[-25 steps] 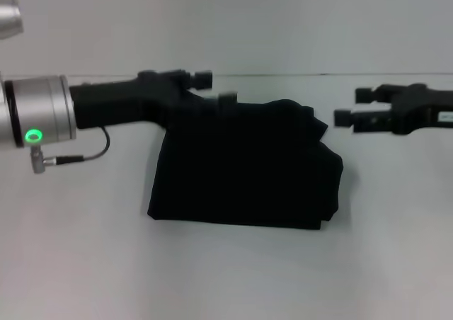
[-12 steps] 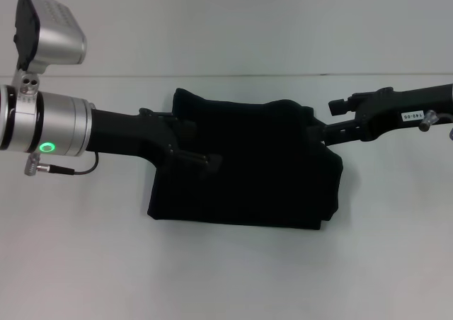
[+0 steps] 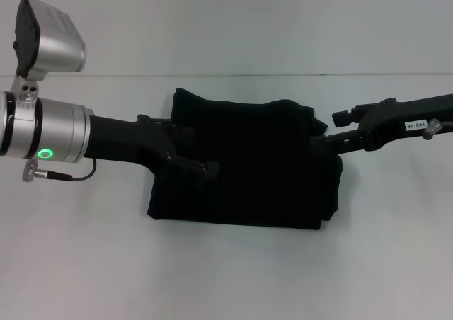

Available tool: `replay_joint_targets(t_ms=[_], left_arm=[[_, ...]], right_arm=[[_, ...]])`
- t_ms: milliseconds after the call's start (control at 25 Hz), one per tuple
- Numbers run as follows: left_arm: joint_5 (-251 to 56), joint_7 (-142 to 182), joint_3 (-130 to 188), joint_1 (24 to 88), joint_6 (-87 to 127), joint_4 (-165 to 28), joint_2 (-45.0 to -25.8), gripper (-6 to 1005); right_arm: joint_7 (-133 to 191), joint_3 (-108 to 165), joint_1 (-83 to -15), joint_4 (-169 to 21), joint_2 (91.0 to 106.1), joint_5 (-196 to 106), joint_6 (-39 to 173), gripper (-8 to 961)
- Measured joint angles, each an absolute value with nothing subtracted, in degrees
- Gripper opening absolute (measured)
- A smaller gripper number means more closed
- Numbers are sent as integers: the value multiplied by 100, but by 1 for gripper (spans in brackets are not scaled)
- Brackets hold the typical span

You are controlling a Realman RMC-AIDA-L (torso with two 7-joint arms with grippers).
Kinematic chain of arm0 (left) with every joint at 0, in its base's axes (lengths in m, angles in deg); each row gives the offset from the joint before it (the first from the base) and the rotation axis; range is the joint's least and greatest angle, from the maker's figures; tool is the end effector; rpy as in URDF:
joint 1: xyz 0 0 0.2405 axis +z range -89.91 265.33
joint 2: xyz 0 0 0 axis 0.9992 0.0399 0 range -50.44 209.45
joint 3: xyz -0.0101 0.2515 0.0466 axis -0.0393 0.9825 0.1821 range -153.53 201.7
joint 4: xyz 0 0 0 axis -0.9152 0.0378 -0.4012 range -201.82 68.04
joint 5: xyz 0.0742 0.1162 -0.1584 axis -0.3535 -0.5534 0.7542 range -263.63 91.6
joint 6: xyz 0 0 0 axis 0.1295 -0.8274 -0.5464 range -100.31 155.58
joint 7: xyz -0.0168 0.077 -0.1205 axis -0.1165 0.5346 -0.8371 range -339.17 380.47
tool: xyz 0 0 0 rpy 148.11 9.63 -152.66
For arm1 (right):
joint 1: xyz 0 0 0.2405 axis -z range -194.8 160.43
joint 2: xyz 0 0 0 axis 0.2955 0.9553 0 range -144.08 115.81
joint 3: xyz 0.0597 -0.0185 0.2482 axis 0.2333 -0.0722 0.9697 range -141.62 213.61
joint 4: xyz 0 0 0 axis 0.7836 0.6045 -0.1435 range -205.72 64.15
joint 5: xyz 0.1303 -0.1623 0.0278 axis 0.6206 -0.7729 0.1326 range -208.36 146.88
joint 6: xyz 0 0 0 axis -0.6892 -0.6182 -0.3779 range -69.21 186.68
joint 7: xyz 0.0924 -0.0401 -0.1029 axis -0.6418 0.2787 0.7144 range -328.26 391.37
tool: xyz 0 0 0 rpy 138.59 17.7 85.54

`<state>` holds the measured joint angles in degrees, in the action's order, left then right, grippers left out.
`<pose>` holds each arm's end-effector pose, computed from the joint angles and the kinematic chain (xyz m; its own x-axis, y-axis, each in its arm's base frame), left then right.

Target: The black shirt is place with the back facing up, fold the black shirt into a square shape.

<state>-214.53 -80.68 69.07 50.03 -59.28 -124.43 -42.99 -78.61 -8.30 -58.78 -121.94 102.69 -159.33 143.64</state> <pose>-0.1991 0.3754 0.0134 0.8833 0.3748 0.2816 0.4387 -0.8726 -0.2146 0.2049 0.3987 0.0356 0.8110 -0.5082 -0.2897 -0.5722 -0.7923 -0.2118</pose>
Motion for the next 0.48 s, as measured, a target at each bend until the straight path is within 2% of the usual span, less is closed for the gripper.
replay_joint_targets(t_ms=[480], left_arm=[[-21461, -8098, 6909, 4993, -6020, -12434, -4307, 919]], right_arm=[[-7872, -800, -5866, -12161, 10239, -15902, 14381, 924]])
